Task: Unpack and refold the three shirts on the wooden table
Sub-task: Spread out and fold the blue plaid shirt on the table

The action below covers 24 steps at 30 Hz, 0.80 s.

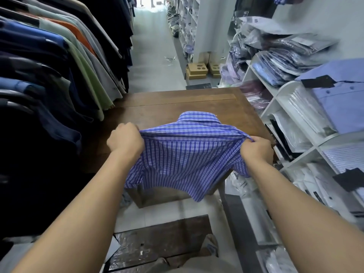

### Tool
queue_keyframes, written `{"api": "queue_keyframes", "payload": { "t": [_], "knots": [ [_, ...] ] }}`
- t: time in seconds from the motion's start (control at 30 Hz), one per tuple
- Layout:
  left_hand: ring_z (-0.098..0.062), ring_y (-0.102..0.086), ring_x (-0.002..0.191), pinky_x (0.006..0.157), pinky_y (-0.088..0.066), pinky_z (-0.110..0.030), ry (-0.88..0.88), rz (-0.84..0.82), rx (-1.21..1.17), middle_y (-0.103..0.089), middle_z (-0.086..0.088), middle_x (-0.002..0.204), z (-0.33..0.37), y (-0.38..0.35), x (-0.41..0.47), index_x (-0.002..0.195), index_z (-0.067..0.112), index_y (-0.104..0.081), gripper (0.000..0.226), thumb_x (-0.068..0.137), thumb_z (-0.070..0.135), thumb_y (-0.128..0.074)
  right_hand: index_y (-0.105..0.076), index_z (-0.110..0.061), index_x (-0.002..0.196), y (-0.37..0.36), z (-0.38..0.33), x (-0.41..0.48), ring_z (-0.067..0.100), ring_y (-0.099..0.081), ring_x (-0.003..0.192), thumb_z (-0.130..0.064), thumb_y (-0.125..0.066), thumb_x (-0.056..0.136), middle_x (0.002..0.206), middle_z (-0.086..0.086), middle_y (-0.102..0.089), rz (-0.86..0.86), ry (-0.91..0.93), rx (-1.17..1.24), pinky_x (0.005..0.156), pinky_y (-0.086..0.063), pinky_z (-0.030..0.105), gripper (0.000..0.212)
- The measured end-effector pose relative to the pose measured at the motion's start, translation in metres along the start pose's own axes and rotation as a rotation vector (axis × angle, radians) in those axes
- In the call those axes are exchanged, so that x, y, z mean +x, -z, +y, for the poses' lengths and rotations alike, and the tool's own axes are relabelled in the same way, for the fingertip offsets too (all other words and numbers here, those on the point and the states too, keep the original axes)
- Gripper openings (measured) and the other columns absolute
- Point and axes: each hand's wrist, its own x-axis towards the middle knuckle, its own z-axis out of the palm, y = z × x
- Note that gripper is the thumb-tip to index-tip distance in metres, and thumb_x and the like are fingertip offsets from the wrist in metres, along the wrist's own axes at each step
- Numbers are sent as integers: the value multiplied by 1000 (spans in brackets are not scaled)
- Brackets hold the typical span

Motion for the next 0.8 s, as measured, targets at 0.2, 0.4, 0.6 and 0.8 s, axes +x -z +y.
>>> {"api": "queue_keyframes", "payload": {
  "t": [0.2, 0.4, 0.6, 0.8],
  "knots": [
    [-39, -65, 94, 68, -45, -35, 9, 102, -74, -70, -13, 101, 1, 3, 10, 109, 21, -74, 30, 86, 18, -56, -68, -25, 105, -9, -16, -1, 33, -65, 98, -24, -44, 100, 107, 4, -69, 83, -15, 230, 87, -54, 44, 24],
    [-44, -62, 97, 74, -44, -38, -10, 228, -399, -72, -18, 103, 22, 5, 26, 111, 22, -74, 33, 95, 25, -45, -65, -25, 119, -20, -35, 23, 20, -61, 98, -23, -43, 102, 108, -6, -64, 169, 92, 409, 93, -51, 42, 28],
    [-39, -61, 106, 82, -44, -35, 42, 313, -563, -72, -14, 110, 59, 1, 65, 115, 23, -69, 29, 98, 21, -46, -61, -44, 104, -48, -55, 79, 26, -70, 88, -30, -45, 97, 109, -4, -68, 144, 127, 457, 73, -61, 52, 22],
    [-31, -64, 103, 78, -41, -31, 150, 444, -626, -73, -4, 108, 103, 0, 118, 111, 31, -70, 29, 99, 19, -46, -62, -48, 104, -79, -97, 151, 25, -71, 85, -38, -44, 93, 101, -3, -71, 63, 138, 438, 72, -61, 51, 24]
  ]
}}
